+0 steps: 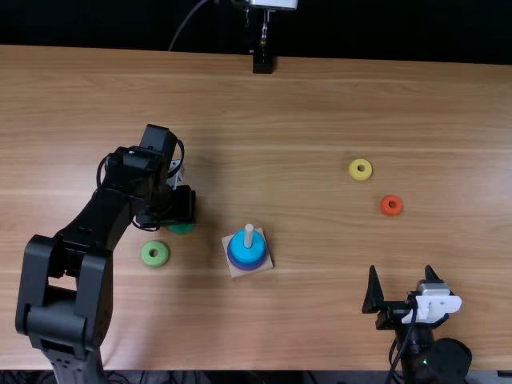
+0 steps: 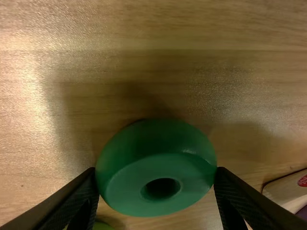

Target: Build the Hanoi tower: stack the rings onto the peg from bottom to top in this color order: purple, dark blue, light blue, dark green, light green, yellow, orange.

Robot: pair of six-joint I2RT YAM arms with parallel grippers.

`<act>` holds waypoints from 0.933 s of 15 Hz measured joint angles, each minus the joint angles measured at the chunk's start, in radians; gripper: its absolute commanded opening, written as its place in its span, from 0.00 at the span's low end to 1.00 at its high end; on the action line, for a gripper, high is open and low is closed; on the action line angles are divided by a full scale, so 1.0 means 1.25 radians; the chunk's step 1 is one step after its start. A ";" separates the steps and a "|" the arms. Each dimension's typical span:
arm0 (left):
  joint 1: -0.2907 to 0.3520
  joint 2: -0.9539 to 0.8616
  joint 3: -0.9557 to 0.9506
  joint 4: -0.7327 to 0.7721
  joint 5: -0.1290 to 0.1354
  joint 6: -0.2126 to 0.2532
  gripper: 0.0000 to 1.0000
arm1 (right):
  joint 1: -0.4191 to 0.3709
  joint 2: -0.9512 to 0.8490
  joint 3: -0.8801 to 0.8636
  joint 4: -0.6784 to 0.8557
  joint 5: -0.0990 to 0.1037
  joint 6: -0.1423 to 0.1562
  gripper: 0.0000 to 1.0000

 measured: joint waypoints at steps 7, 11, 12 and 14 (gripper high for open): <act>-0.007 0.005 0.067 -0.024 -0.050 0.210 1.00 | 0.000 0.000 0.000 0.000 0.000 0.000 1.00; -0.049 0.005 0.067 -0.028 -0.189 0.343 1.00 | 0.000 0.000 0.000 -0.001 0.000 0.000 1.00; -0.051 0.005 0.067 -0.028 -0.204 0.356 1.00 | 0.000 0.000 0.001 0.000 0.000 0.000 1.00; -0.051 0.005 0.067 -0.027 -0.219 0.365 1.00 | 0.000 0.000 0.000 0.000 0.000 0.000 1.00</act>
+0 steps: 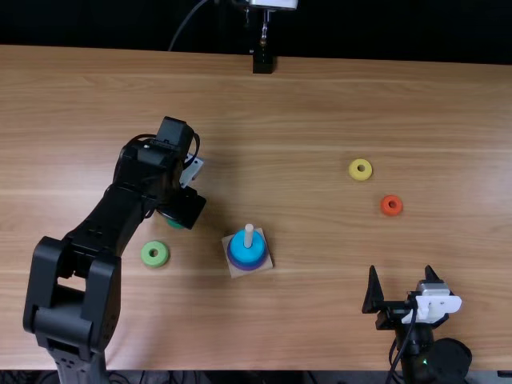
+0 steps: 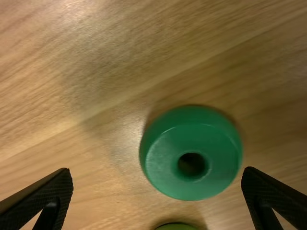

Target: Build the Hanoi tower: stack the rings onto the peg from bottom to top in this color order: purple, dark blue, light blue, dark green, light green, yellow, orange.

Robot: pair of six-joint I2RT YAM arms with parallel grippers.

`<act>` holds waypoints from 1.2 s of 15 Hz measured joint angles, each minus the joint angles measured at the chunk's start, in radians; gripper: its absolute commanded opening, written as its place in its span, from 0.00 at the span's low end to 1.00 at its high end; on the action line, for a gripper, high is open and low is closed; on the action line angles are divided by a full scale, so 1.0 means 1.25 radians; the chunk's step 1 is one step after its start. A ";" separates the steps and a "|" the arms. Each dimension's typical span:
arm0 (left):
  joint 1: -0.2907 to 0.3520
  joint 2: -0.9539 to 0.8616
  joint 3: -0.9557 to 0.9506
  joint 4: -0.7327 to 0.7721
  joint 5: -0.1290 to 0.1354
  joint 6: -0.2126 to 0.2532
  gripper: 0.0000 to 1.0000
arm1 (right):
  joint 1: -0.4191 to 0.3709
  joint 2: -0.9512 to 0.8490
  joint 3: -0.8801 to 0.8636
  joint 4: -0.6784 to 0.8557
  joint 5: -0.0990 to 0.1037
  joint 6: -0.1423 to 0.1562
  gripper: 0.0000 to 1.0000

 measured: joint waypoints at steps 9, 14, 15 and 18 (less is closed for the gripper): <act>-0.025 0.001 0.000 0.000 -0.008 0.008 1.00 | 0.000 0.000 0.000 0.000 0.000 0.000 1.00; -0.030 0.022 0.000 0.001 -0.007 0.009 1.00 | 0.000 0.000 0.000 -0.001 0.000 0.000 1.00; -0.030 0.025 0.000 0.000 -0.008 0.008 1.00 | 0.000 0.000 0.000 0.000 0.000 0.000 1.00; -0.030 0.045 0.000 0.001 -0.008 0.008 1.00 | 0.000 0.000 0.000 0.000 0.000 0.000 1.00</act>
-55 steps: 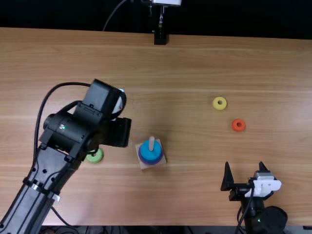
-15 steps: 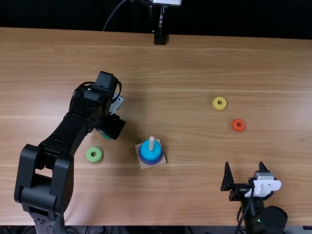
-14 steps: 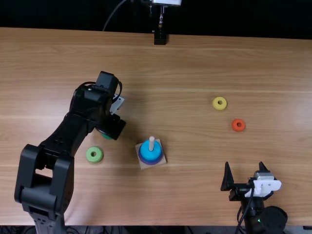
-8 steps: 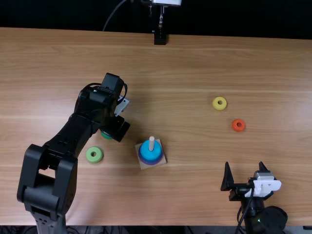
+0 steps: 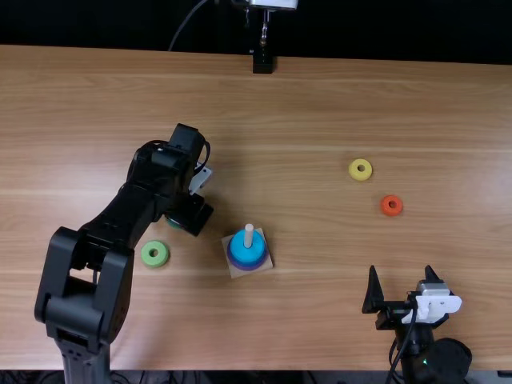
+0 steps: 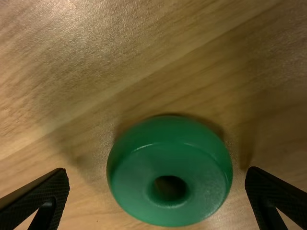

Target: Build the Hanoi tower: stack the rings onto the peg from bottom to top in this color order: purple, dark blue, light blue, dark green, light green, yellow, orange.

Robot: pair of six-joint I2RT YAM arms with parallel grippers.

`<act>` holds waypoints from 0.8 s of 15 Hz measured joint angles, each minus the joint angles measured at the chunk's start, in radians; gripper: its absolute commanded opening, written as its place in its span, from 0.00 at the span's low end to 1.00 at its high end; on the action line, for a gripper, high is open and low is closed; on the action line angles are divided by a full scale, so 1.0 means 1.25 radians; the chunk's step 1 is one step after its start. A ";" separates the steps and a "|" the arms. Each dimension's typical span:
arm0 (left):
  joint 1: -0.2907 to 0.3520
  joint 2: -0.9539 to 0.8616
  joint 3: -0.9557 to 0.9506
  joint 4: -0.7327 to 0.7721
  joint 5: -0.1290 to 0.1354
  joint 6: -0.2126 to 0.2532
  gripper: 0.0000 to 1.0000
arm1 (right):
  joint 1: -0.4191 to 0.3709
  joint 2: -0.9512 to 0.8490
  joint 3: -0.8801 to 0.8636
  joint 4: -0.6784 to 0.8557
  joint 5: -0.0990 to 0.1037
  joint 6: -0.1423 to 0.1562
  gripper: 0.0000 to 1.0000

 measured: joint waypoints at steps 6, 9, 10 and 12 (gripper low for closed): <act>0.000 0.001 0.000 0.014 0.017 0.000 0.00 | 0.000 0.000 0.000 0.000 0.000 0.000 1.00; 0.000 0.001 0.000 0.015 0.032 -0.013 0.00 | 0.000 0.000 0.000 0.000 0.000 0.000 1.00; 0.000 0.001 0.000 0.013 0.034 -0.016 0.00 | 0.000 0.000 0.000 0.000 0.000 0.000 1.00; -0.001 0.001 0.000 -0.002 0.036 -0.022 0.00 | 0.000 0.000 0.000 0.000 0.000 0.000 1.00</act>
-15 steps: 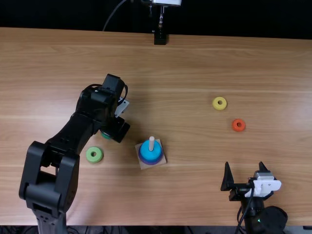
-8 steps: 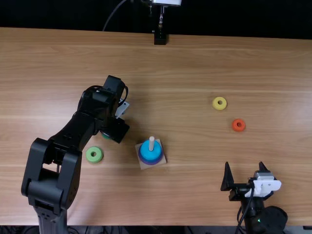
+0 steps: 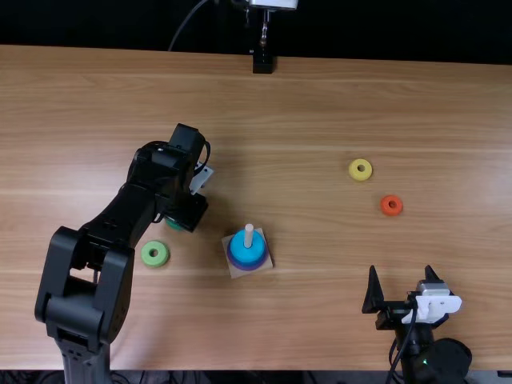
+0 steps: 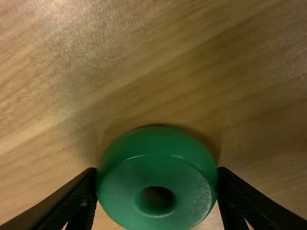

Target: Build the Hanoi tower: stack the rings onto the peg from bottom to top in this color order: purple, dark blue, light blue, dark green, light green, yellow, orange.

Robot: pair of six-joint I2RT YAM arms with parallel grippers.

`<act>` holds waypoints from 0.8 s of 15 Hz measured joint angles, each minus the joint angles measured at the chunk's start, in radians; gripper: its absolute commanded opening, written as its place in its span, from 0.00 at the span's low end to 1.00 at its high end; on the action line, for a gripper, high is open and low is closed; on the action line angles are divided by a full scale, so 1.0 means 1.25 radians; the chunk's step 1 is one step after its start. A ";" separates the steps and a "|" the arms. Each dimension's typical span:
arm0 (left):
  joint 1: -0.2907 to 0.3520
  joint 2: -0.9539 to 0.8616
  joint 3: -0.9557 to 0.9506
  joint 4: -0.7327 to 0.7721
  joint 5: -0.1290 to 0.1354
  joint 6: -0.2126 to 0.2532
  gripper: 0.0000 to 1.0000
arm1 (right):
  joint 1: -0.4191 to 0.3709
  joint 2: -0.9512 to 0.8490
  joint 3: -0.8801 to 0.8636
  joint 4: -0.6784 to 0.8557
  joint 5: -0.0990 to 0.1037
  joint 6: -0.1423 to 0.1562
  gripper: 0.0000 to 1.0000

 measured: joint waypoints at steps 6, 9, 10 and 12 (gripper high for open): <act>-0.004 -0.022 0.142 -0.247 0.009 -0.108 0.00 | 0.000 0.000 0.000 0.001 0.000 0.000 1.00; -0.004 -0.064 0.237 -0.350 0.011 -0.137 0.00 | 0.000 0.000 0.000 0.000 0.000 0.000 1.00; -0.006 -0.074 0.261 -0.376 0.011 -0.149 0.00 | 0.000 0.000 0.000 0.001 0.000 0.001 1.00; -0.031 -0.092 0.308 -0.421 0.011 -0.184 0.00 | 0.000 0.000 0.000 0.000 0.000 0.000 1.00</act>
